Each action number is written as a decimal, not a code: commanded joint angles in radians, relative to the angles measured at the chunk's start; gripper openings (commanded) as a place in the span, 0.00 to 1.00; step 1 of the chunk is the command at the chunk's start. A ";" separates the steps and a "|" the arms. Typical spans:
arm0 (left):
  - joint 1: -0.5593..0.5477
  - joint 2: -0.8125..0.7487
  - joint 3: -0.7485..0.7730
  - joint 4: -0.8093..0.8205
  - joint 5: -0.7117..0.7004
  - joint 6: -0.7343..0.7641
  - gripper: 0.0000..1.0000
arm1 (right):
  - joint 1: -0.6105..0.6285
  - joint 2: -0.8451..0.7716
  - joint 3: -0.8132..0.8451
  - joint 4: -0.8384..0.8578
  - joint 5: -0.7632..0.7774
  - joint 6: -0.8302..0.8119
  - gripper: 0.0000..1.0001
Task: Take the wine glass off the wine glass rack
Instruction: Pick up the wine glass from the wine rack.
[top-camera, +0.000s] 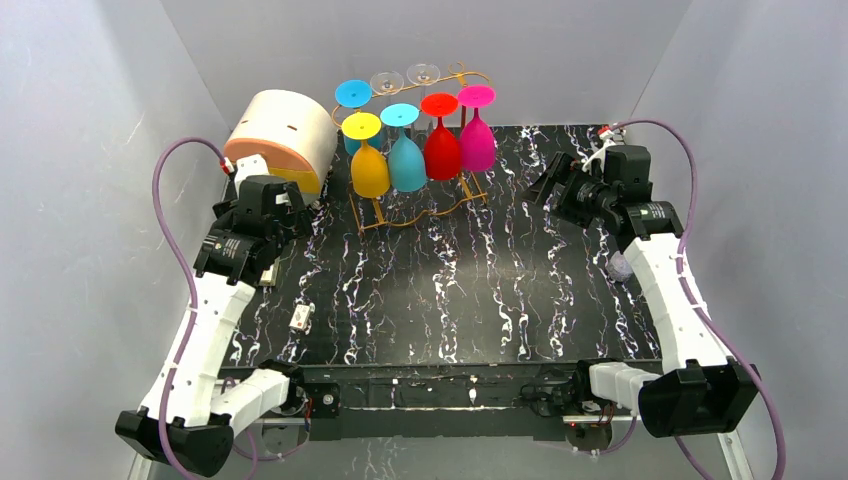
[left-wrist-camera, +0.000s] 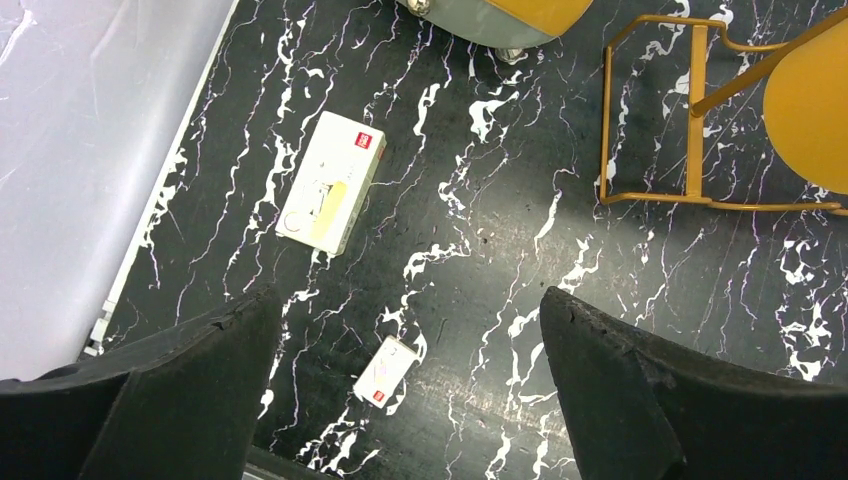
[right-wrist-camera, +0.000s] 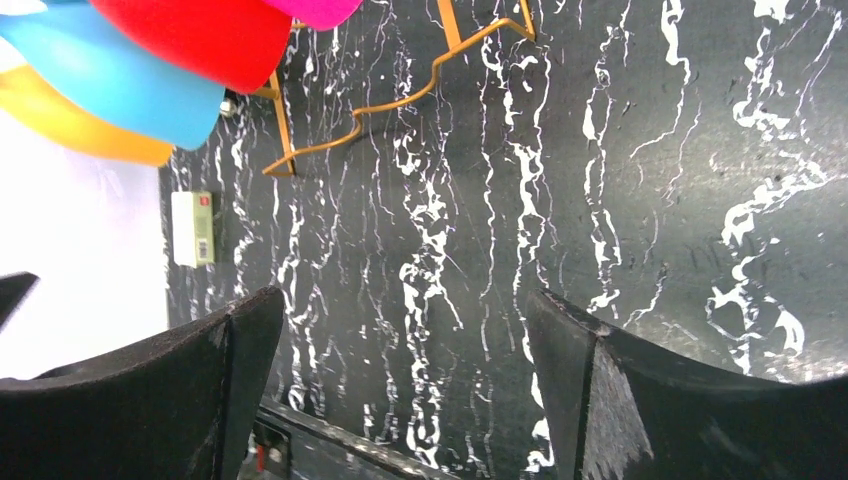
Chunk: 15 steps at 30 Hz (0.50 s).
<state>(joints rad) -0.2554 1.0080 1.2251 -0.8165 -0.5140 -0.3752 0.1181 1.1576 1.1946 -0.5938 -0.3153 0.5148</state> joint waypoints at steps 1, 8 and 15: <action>0.002 -0.022 -0.018 0.014 -0.043 -0.042 0.98 | -0.003 0.004 -0.013 0.053 0.063 0.143 0.99; 0.002 -0.069 -0.067 0.024 0.013 -0.064 0.98 | -0.006 -0.035 -0.094 0.311 -0.089 0.279 0.99; 0.002 -0.142 -0.164 0.042 0.156 -0.103 0.98 | -0.006 0.064 -0.028 0.419 -0.208 0.357 0.99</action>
<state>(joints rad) -0.2554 0.9051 1.0988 -0.7841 -0.4492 -0.4343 0.1173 1.1732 1.0996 -0.3103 -0.4324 0.7990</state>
